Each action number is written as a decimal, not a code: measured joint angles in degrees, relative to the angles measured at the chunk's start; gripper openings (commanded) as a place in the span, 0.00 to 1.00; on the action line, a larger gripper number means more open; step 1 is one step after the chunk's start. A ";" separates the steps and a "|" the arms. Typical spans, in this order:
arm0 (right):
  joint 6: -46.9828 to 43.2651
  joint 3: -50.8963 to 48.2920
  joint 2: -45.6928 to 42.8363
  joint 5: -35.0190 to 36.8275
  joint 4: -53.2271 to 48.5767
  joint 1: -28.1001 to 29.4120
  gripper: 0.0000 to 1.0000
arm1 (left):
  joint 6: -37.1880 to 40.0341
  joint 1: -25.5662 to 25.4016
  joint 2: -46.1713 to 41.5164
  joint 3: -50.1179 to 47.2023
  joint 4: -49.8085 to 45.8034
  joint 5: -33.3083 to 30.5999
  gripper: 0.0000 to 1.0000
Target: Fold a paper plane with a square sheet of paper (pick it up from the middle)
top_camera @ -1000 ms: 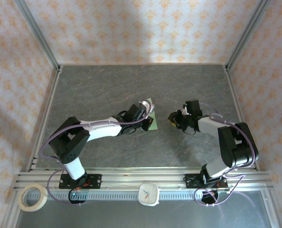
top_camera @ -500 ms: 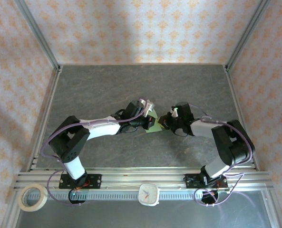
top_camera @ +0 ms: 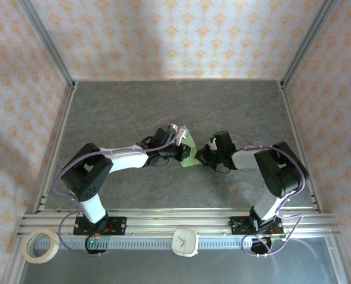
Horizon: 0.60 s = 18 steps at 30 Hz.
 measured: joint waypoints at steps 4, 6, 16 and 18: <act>-0.83 -0.07 0.00 -0.02 0.04 0.00 0.00 | -0.68 1.86 1.01 -1.01 0.87 0.87 0.00; -0.92 -0.07 0.00 -0.02 0.02 0.00 0.00 | -0.66 2.29 1.99 -1.01 0.90 1.07 0.00; -1.51 -0.02 0.00 -0.02 -0.02 0.00 0.00 | -0.39 2.34 3.98 -1.01 0.74 -0.96 0.00; -1.62 -0.02 0.00 -0.02 -0.04 0.00 0.00 | -0.15 2.34 3.98 -0.98 0.61 -2.14 0.00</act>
